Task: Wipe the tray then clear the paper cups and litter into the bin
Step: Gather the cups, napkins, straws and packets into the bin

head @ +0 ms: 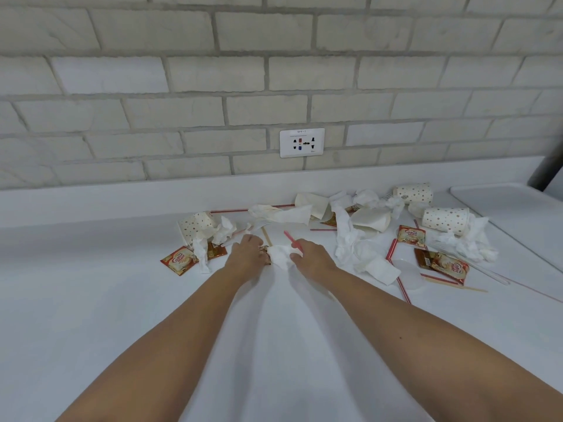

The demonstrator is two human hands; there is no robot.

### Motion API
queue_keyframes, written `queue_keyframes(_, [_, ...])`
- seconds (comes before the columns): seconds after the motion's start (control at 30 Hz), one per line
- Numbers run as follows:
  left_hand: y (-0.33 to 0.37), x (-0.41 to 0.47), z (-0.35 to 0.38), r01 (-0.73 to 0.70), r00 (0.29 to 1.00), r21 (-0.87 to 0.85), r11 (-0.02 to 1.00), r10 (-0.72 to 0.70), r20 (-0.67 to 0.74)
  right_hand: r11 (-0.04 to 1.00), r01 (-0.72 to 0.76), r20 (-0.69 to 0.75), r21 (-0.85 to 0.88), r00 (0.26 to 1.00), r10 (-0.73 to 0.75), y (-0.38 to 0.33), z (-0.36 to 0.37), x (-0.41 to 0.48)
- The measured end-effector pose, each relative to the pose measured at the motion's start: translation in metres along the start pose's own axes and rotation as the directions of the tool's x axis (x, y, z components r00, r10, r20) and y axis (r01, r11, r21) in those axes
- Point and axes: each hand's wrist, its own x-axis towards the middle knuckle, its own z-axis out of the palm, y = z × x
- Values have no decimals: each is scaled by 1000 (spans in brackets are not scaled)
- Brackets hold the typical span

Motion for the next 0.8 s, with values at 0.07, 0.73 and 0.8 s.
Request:
queue_keyframes(0.07, [-4,3,4,14,997,74,997,-19,68,992,7,15,-127,1000,-5,-1,5,3])
queue_keyframes(0.73, [14,-29,-6,279,951,-808,518,-31,309,914,-253,169,318,963,209,9,-25,-23])
queue_keyframes(0.8, [28,-34,-4,294,941,-860,418,30,336,868,-295,202,399,952,231,13,-34,-30])
